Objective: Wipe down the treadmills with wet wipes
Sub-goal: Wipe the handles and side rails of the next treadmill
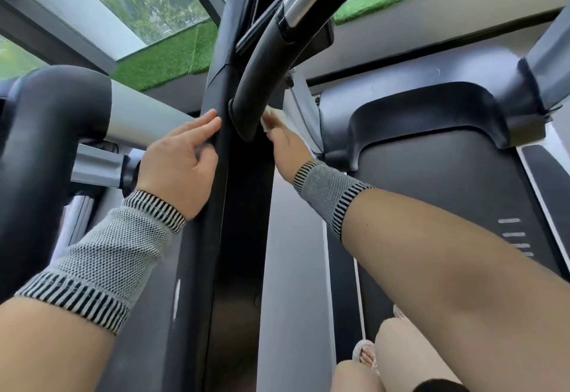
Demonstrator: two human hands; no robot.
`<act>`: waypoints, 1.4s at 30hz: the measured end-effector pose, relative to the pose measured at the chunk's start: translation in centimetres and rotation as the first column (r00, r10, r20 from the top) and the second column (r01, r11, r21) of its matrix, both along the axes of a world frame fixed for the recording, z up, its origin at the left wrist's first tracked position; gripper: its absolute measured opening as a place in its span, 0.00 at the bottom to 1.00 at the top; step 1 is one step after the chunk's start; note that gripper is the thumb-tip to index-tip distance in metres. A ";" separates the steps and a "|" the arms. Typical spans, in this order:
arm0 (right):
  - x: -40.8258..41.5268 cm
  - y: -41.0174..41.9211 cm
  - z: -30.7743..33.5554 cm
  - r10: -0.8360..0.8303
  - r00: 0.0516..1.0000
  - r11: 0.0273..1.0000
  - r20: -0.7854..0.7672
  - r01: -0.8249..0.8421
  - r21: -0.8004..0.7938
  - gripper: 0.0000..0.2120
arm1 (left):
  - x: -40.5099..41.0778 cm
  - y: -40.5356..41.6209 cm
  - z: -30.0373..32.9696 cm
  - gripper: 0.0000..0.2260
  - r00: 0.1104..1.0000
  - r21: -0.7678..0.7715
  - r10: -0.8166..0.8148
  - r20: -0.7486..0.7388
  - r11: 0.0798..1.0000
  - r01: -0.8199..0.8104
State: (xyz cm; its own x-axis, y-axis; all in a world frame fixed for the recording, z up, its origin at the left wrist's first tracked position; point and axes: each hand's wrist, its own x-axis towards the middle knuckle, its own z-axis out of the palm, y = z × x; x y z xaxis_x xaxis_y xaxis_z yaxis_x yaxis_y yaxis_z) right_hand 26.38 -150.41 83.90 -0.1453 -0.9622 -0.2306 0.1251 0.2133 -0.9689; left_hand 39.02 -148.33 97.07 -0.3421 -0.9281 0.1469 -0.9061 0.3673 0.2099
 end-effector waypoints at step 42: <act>4.1 9.5 9.3 -0.033 0.948 0.988 -0.317 0.078 0.130 0.13 | 3.9 3.5 2.1 0.24 0.991 0.255 0.105 -0.088 0.964 -0.080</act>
State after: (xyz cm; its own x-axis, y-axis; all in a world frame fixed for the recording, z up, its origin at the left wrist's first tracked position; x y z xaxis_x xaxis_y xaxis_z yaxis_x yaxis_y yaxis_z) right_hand 30.51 -140.92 93.20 -0.2844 -0.9121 -0.2953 -0.1645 0.3499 -0.9222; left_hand 42.88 -144.86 99.13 -0.2486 -0.9664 -0.0653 -0.9033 0.2069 0.3758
